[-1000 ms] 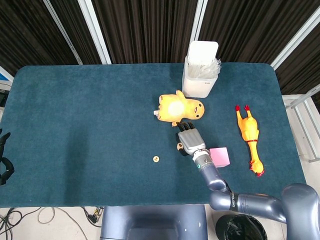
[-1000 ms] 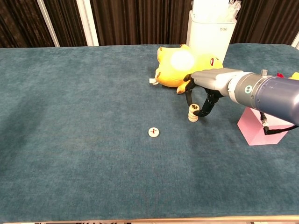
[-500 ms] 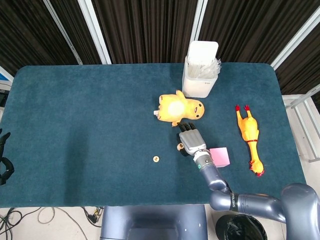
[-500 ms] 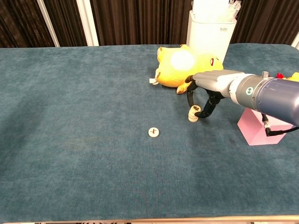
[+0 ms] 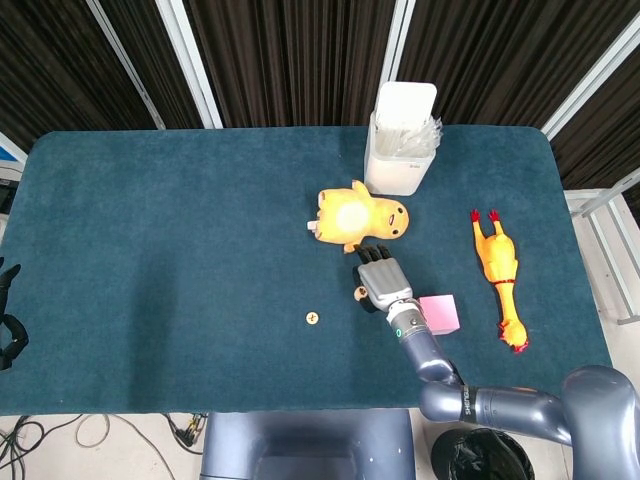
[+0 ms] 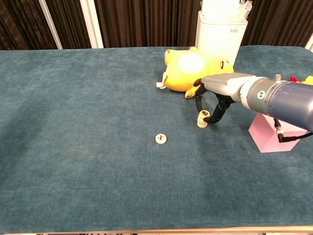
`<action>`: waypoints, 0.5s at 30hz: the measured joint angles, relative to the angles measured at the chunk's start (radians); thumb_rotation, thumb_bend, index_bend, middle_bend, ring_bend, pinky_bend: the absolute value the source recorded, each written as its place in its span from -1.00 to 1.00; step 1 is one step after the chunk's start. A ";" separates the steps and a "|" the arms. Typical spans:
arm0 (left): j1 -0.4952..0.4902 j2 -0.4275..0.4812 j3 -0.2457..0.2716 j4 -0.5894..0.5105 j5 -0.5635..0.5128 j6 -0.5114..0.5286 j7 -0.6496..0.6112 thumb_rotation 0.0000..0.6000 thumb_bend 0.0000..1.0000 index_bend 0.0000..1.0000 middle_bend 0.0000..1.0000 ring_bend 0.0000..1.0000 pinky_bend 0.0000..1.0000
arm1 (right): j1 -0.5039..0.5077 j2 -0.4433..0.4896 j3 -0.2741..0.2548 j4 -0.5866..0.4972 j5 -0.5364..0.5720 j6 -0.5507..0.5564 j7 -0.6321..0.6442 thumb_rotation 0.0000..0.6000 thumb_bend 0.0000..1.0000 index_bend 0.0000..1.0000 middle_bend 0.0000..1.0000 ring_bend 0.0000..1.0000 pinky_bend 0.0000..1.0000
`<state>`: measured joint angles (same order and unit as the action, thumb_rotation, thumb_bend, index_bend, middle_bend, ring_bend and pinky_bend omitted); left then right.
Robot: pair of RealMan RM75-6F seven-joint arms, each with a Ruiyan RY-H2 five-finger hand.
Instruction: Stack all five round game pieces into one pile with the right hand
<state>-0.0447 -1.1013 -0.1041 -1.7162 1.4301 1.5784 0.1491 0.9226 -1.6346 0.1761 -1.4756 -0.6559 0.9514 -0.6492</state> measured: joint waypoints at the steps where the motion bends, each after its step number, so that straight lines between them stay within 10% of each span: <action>1: 0.000 0.000 0.000 0.000 0.000 0.000 0.000 1.00 0.65 -0.76 -1.00 -1.00 -0.96 | 0.000 0.000 0.000 -0.002 0.000 0.001 0.000 1.00 -0.18 0.04 -1.00 -1.00 -1.00; 15: 0.000 0.000 0.000 0.000 0.000 0.000 -0.001 1.00 0.65 -0.76 -1.00 -1.00 -0.96 | 0.005 0.002 -0.003 -0.003 0.011 0.004 -0.004 1.00 -0.18 -0.04 -1.00 -1.00 -1.00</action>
<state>-0.0445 -1.1014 -0.1040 -1.7161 1.4305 1.5787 0.1481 0.9274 -1.6325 0.1726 -1.4781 -0.6447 0.9559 -0.6536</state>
